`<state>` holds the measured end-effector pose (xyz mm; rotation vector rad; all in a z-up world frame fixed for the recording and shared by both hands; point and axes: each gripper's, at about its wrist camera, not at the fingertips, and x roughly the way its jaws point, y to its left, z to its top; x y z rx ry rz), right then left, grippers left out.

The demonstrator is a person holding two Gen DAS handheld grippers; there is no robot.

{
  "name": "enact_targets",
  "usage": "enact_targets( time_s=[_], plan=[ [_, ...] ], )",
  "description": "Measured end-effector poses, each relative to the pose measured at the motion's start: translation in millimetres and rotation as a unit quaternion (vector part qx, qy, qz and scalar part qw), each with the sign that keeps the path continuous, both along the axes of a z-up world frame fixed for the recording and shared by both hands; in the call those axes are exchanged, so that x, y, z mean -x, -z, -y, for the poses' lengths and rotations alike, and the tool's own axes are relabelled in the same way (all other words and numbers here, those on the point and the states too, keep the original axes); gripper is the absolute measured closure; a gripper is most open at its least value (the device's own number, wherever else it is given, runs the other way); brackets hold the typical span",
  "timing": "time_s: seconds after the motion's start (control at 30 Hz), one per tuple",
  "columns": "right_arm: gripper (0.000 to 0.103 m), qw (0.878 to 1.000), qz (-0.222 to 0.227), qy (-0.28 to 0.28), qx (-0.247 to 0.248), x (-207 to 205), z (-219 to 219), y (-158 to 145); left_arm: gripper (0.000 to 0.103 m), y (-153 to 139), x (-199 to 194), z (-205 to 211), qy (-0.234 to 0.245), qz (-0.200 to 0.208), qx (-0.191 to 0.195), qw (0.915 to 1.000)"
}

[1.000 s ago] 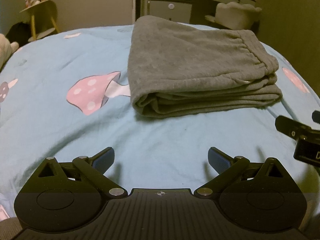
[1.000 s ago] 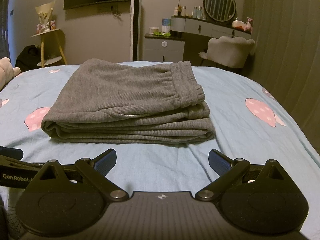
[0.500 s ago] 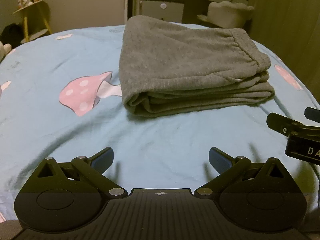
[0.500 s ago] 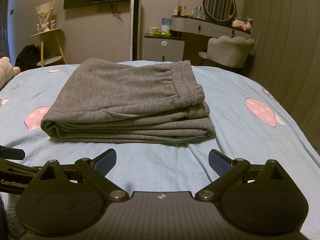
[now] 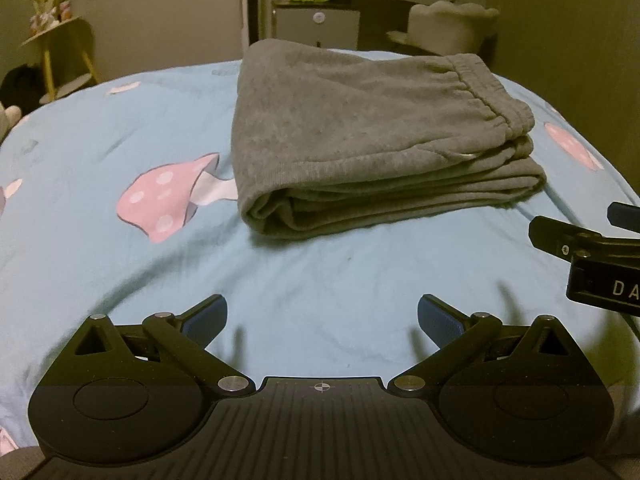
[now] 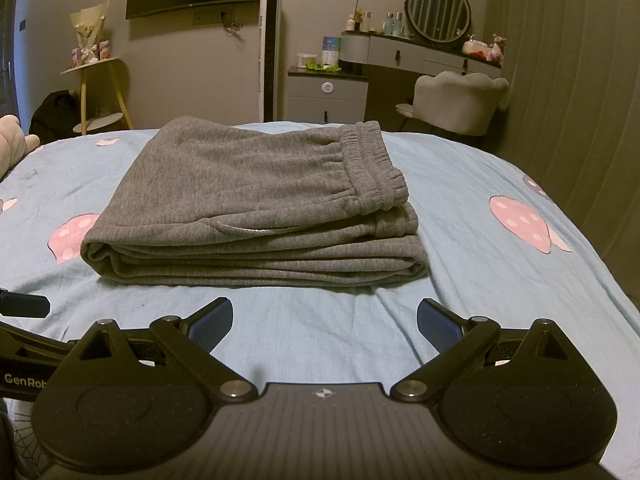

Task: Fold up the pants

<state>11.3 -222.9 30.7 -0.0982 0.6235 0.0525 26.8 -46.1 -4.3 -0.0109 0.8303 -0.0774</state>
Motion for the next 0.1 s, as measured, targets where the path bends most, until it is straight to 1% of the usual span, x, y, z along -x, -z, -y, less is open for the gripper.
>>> enact_targets(
  time_s=[0.1],
  plan=[
    [0.004, 1.0, 0.001, 0.002, -0.001, -0.1, -0.6, -0.2, 0.0, 0.4, 0.2, -0.3, -0.002, -0.003, 0.003, 1.0]
  ],
)
